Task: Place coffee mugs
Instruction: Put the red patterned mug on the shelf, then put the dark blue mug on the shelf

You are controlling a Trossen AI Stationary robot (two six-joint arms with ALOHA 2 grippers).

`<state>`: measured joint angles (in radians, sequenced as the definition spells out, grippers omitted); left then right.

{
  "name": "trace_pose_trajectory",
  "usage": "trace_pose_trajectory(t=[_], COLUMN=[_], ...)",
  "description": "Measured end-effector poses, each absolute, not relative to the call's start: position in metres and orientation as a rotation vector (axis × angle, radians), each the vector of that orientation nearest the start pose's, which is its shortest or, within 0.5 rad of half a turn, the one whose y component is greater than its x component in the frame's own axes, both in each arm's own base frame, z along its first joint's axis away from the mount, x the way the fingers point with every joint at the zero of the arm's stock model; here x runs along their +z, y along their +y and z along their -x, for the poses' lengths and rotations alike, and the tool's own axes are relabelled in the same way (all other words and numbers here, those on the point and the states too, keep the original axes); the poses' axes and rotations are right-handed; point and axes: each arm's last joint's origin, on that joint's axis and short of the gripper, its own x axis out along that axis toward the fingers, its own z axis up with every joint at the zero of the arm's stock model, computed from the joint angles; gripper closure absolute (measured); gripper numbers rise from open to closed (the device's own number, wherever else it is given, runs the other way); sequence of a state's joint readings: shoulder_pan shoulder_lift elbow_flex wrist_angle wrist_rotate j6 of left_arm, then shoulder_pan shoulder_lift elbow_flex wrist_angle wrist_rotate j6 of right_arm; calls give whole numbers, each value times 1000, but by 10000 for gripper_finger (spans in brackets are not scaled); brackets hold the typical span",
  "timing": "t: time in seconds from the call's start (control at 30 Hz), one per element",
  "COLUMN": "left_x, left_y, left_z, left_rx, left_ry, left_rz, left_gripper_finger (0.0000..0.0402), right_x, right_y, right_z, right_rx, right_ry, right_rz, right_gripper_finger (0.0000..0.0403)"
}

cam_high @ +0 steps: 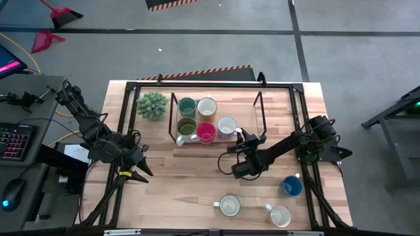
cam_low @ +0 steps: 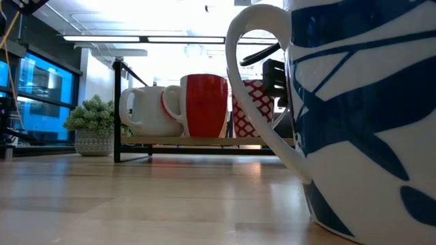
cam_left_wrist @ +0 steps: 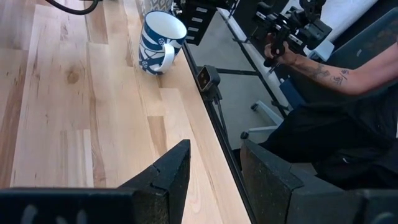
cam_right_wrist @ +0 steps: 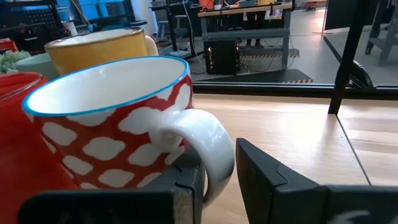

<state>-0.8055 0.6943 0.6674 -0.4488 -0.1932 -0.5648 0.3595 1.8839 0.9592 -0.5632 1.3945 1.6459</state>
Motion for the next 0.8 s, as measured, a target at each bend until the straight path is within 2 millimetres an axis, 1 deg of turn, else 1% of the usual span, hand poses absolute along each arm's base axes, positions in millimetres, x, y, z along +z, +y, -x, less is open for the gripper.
trace_pose_trajectory(t=[0.47, 0.6, 0.8], left_x=[282, 282, 282], left_y=[-104, -104, -104], left_z=[-107, -107, -107], left_rx=[-459, -459, -459], left_ry=[576, 576, 576], left_rz=[308, 308, 307], left_gripper_finger=[271, 271, 271], right_x=[122, 122, 123], right_y=[80, 80, 80], right_z=[-293, -293, -293], right_rx=[-1204, -1204, -1203], right_ry=[68, 73, 66], right_rz=[-254, -257, -246], right_gripper_finger=[331, 310, 257])
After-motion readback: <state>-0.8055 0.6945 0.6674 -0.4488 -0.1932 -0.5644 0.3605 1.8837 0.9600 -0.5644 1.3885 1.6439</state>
